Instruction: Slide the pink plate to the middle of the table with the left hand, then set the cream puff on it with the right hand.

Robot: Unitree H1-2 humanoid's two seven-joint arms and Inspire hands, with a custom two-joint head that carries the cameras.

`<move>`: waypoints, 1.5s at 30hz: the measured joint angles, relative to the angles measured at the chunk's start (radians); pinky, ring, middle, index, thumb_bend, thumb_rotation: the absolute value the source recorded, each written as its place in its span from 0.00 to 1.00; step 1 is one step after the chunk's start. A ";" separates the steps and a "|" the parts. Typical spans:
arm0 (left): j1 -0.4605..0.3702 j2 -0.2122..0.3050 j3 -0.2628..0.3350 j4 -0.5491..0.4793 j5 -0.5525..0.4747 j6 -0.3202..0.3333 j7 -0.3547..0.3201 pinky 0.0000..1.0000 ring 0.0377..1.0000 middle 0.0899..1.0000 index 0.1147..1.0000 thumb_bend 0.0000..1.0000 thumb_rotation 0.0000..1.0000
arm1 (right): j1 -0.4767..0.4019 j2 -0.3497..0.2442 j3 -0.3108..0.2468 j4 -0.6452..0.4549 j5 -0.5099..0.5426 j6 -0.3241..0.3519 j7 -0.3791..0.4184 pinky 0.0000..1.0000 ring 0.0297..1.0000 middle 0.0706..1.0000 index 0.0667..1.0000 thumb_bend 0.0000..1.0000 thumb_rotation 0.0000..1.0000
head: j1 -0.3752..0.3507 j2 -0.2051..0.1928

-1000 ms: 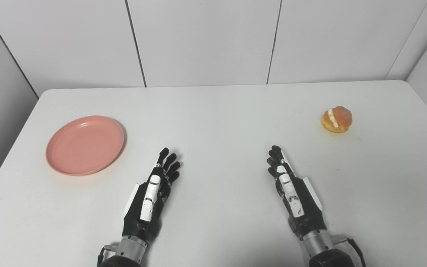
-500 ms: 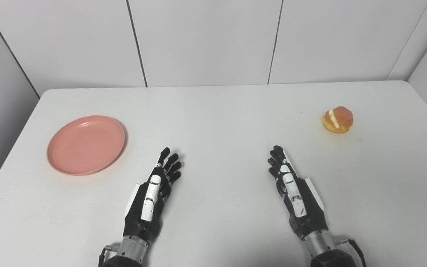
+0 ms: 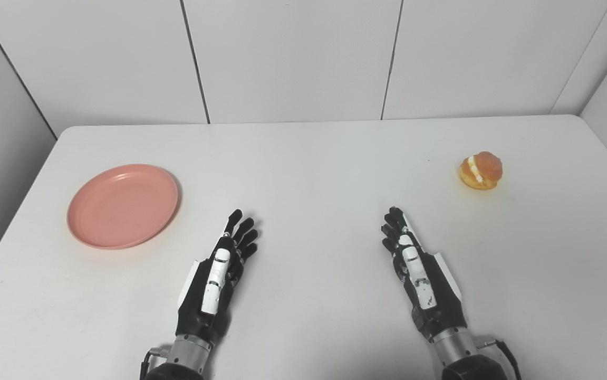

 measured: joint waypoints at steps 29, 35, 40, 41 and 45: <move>-0.106 -0.101 -0.031 0.154 0.128 -0.064 0.053 0.94 0.94 0.95 0.95 0.41 0.97 | -0.026 -0.069 -0.041 0.065 0.087 -0.044 0.105 1.00 1.00 1.00 1.00 0.12 1.00 | 0.308 -0.173; -0.106 -0.102 -0.035 0.155 0.131 -0.064 0.057 0.95 0.94 0.95 0.95 0.41 1.00 | -0.022 -0.069 -0.042 0.056 0.088 -0.035 0.103 1.00 1.00 1.00 1.00 0.11 1.00 | 0.318 -0.175; -0.106 -0.104 -0.034 0.152 0.129 -0.064 0.056 0.95 0.95 0.95 0.96 0.41 1.00 | -0.018 -0.066 -0.043 0.045 0.094 -0.024 0.096 1.00 1.00 1.00 1.00 0.10 1.00 | 0.318 -0.169; -0.106 -0.103 -0.034 0.151 0.128 -0.064 0.056 0.95 0.95 0.95 0.96 0.41 1.00 | -0.018 -0.066 -0.043 0.044 0.094 -0.024 0.096 1.00 1.00 1.00 1.00 0.10 1.00 | 0.315 -0.169; -0.106 -0.103 -0.034 0.149 0.126 -0.062 0.056 0.95 0.95 0.96 0.96 0.41 1.00 | -0.017 -0.066 -0.040 0.042 0.090 -0.023 0.090 1.00 1.00 1.00 1.00 0.10 1.00 | 0.313 -0.172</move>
